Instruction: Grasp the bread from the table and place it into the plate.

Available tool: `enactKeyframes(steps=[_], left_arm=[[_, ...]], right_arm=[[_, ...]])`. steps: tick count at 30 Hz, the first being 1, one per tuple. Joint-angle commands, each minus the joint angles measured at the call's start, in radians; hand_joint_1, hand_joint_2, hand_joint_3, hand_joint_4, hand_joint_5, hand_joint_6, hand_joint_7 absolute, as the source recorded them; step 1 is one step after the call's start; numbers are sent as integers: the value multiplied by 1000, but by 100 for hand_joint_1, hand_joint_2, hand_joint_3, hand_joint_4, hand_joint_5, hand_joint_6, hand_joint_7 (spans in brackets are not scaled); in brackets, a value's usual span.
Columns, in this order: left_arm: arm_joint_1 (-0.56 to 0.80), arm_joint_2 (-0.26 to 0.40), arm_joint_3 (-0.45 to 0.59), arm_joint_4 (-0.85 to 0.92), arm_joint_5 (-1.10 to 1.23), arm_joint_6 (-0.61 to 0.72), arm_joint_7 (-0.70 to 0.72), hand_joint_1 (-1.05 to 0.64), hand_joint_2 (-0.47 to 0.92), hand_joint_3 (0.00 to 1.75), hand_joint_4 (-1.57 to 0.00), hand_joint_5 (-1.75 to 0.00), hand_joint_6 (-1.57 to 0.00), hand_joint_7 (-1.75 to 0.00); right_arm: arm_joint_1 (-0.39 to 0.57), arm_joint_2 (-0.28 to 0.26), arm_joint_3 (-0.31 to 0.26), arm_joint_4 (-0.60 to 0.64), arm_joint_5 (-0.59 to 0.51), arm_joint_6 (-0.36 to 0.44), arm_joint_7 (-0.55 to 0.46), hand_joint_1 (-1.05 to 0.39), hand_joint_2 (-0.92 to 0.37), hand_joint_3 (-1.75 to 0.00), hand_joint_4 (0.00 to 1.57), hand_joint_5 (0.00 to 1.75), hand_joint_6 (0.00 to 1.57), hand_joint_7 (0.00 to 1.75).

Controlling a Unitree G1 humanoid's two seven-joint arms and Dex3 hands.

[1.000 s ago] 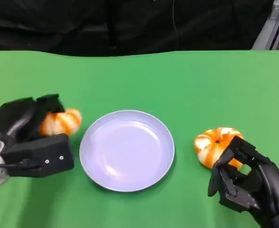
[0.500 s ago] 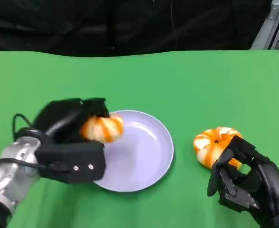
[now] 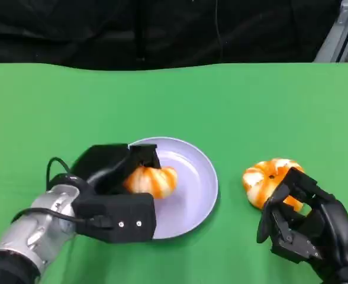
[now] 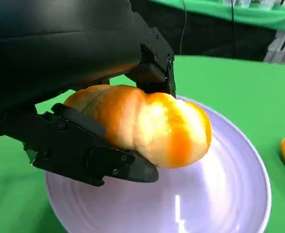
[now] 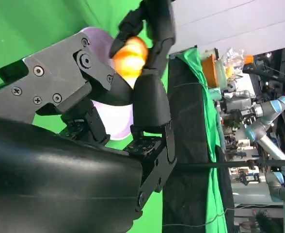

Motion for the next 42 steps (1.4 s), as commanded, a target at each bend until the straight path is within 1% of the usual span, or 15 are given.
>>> enactKeyframes(steps=[1, 3, 4, 6, 14, 27, 29, 31, 32, 34, 35, 37, 38, 40, 42], left_arm=[[-8, 34, -21, -59, 43, 41, -36, -56, 92, 32, -56, -41, -71, -25], [-1, 48, -28, -88, 48, 56, -74, -81, 92, 39, -37, -12, -58, -7], [-1, 55, -33, -98, 52, 61, -91, -93, 92, 45, -18, -5, -45, -3], [-3, 69, -45, -108, 58, 68, -131, -102, 92, 53, -4, -1, -31, -1], [0, 90, -56, -132, 67, 84, -196, -105, 92, 67, 0, 0, -5, 0], [50, 94, 15, -176, -45, 54, -203, -105, 92, 65, 0, 0, -11, -3], [88, 77, 68, -215, -112, 65, -194, -80, 92, 44, -7, -3, -24, -5], [125, 52, 131, -243, -212, 49, -196, -47, 92, 26, -29, -8, -41, -6], [138, 40, 162, -245, -272, 35, -212, -21, 92, 25, -47, -13, -56, -9], [166, 13, 231, -253, -419, 43, -272, -1, 92, 34, -70, -16, -73, -11], [177, 4, 260, -255, -482, 57, -304, 4, 92, 45, -90, -22, -89, -14], [189, -4, 303, -256, -578, 84, -366, 7, 92, 53, -104, -27, -101, -17], [202, -3, 328, -284, -634, 128, -403, 6, 81, 78, -103, -73, -113, -39], [250, 8, 373, -394, -744, 243, -472, 5, 65, 110, -88, -141, -96, -111], [307, 25, 412, -503, -839, 336, -531, 7, 56, 131, -85, -168, -82, -155]], right_arm=[[8, -10, -7, -13, 5, -4, -4, -12, -57, -115, 82, 175, 60, 175], [8, -11, -7, -11, 4, -7, -4, -13, -57, -115, 82, 175, 60, 175], [8, -11, -7, -10, 4, -8, -3, -12, -57, -115, 82, 175, 60, 175], [6, -11, -7, -6, 7, -11, 1, -12, -57, -116, 82, 175, 60, 175], [5, -10, -5, -12, 11, 3, -3, -12, -57, -116, 82, 175, 61, 175], [6, -12, -7, -10, 10, -5, 0, -12, -58, -115, 82, 175, 60, 175], [4, -13, -7, -4, 10, -14, 5, -12, -58, -115, 82, 175, 60, 175], [4, -13, -6, -5, 5, -14, 0, -12, -58, -115, 82, 175, 60, 175], [4, -13, -6, -5, 3, -13, -2, -12, -58, -115, 82, 175, 60, 175], [3, -11, -6, -4, 4, -16, -2, -12, -58, -115, 82, 175, 60, 175], [3, -10, -6, -3, 4, -17, -1, -12, -58, -116, 83, 175, 60, 175], [3, -9, -6, -5, 8, -13, -1, -13, -58, -116, 82, 175, 60, 175], [3, -8, -6, -6, 8, -12, -1, -13, -58, -116, 82, 175, 60, 175], [4, -9, -4, -10, 3, -5, -7, -13, -57, -115, 82, 175, 60, 175], [3, -11, -4, -10, 3, -5, -6, -13, -57, -116, 82, 175, 60, 175]])
